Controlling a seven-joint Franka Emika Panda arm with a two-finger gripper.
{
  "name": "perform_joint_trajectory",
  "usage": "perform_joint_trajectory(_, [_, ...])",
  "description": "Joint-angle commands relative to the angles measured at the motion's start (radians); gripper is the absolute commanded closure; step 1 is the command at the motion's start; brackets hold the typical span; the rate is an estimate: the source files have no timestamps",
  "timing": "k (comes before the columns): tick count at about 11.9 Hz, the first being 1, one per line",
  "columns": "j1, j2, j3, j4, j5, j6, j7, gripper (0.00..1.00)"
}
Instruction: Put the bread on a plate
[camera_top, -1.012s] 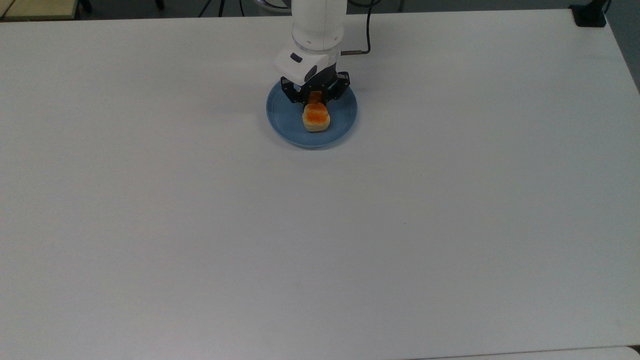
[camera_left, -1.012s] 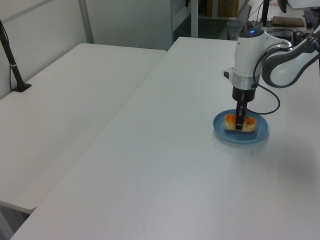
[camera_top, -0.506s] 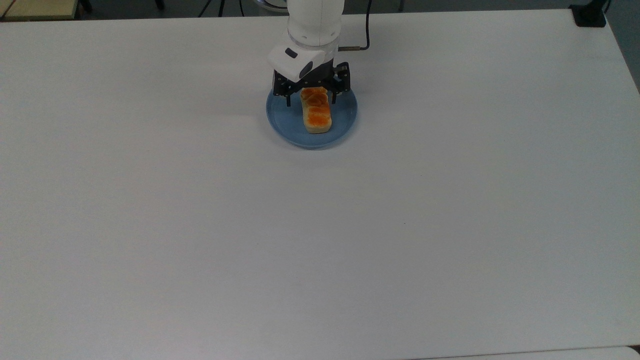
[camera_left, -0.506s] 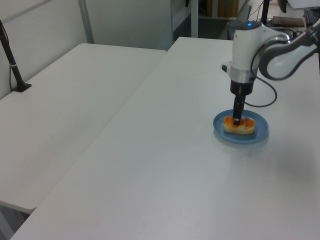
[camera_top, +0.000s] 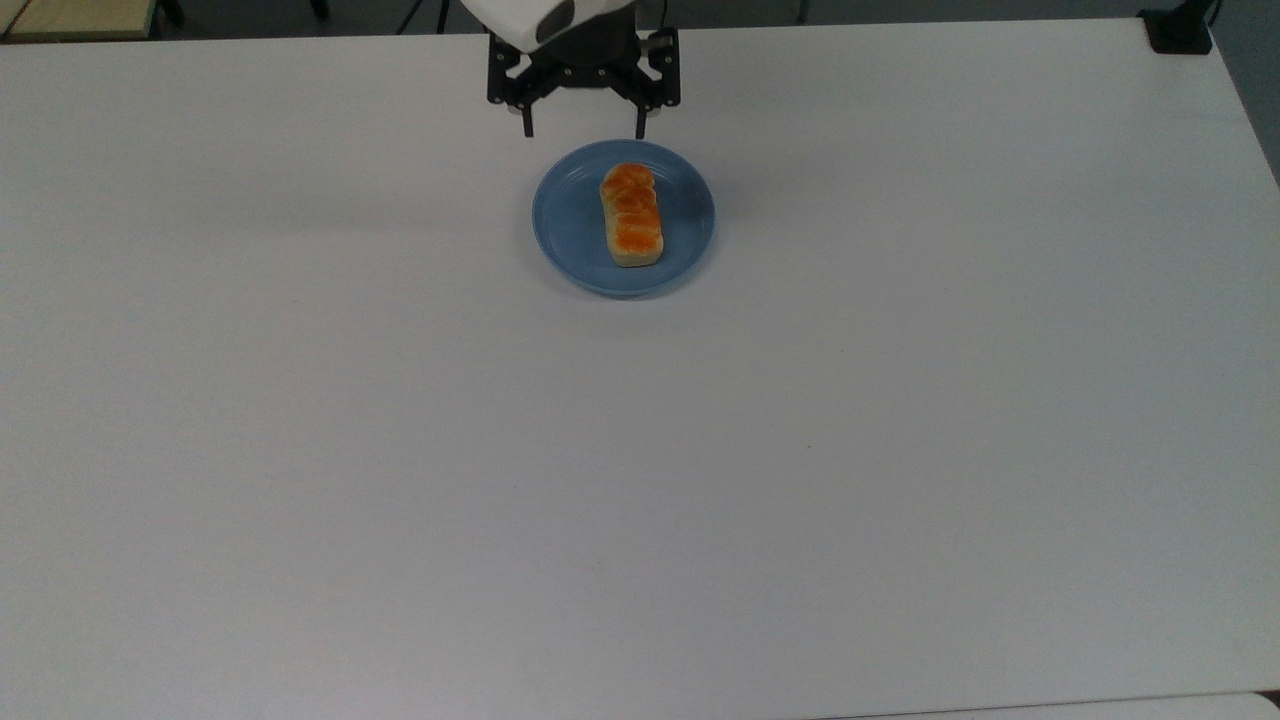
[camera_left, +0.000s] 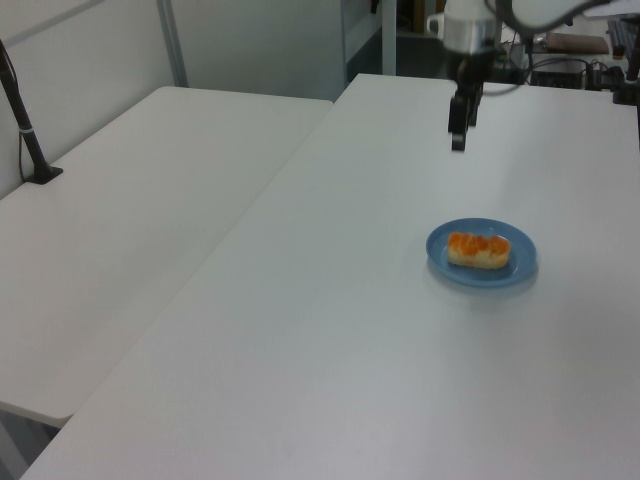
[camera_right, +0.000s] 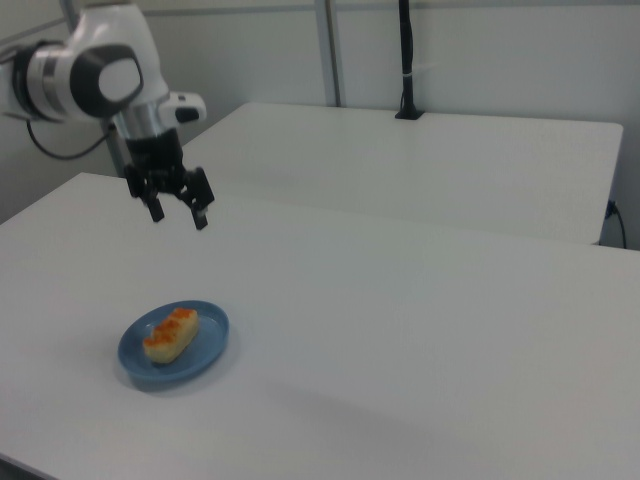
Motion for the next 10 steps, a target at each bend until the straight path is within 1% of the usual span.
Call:
perform_joint_trajectory(1, [-0.011,-0.002,-0.008,0.123,-0.002,-0.144,0.004,0.00])
perform_joint_trajectory(2, [-0.021,-0.003,-0.008,0.162,-0.002,-0.182,0.004,0.00])
perform_joint_trajectory(5, [-0.058,-0.017,-0.008,0.202,-0.003,-0.205,-0.004,0.00])
perform_joint_trajectory(7, [-0.089,-0.026,-0.013,0.244,0.002,-0.277,-0.035,0.00])
perform_joint_trajectory(8, [-0.095,-0.026,-0.013,0.249,0.002,-0.300,-0.071,0.00])
perform_joint_trajectory(10, [-0.093,-0.026,-0.011,0.249,0.002,-0.299,-0.076,0.00])
